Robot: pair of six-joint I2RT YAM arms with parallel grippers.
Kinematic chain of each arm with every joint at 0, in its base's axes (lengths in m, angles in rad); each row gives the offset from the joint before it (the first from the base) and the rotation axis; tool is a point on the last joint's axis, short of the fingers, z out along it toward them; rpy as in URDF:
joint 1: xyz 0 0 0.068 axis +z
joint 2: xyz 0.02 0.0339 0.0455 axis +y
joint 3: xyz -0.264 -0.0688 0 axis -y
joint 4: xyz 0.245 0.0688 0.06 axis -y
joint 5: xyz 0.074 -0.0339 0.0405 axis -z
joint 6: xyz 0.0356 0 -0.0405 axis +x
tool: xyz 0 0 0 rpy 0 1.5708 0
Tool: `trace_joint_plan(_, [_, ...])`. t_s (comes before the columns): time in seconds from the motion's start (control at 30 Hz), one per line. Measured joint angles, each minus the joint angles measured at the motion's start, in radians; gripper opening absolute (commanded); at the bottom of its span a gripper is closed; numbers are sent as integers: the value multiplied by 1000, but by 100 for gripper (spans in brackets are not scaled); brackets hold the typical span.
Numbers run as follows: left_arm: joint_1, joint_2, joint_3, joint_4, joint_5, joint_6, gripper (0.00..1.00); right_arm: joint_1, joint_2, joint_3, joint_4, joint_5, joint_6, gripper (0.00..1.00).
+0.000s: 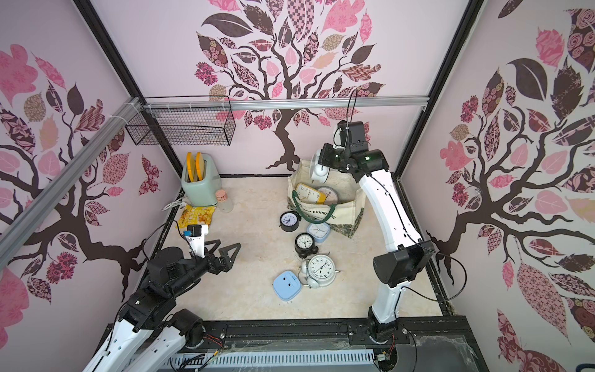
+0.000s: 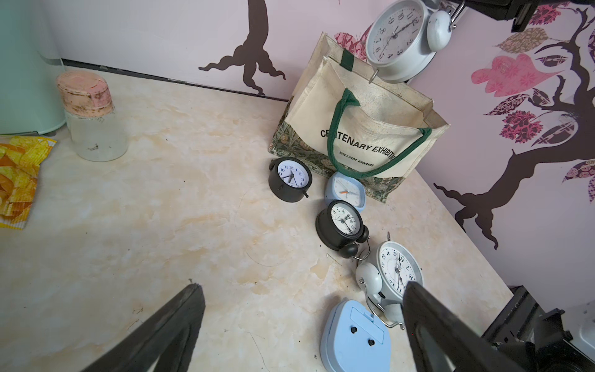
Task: Put the alarm clock into the canvas bag
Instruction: Place the alarm at the canvas bag.
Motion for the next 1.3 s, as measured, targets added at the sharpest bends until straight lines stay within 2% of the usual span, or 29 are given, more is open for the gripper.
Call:
trace_joint_plan(0.17, [-1, -4, 0, 0, 0, 0, 98, -3, 0, -25, -13, 14, -2, 0])
trace_joint_plan(0.5, [-1, -10, -2, 2, 0, 0, 98, 2, 11, -203, 39, -108, 6, 0])
trace_joint_plan(0.87, [-1, -9, -5, 2, 0, 0, 98, 37, 43, -281, 100, -178, -12, 0])
trace_joint_plan(0.97, [-1, -9, -5, 2, 0, 0, 98, 16, 70, -295, 123, -158, -31, 0])
trace_joint_plan(1.1, [-1, -7, -5, 2, 0, 0, 98, -11, 124, -285, 126, -85, -69, 6])
trace_joint_plan(1.23, [-2, -4, -5, 2, 0, 0, 98, -25, 223, -196, 111, -13, -97, 2])
trace_joint_plan(1.3, [-2, -3, -5, 2, 0, 0, 98, -31, 259, -154, 100, 14, -99, 4])
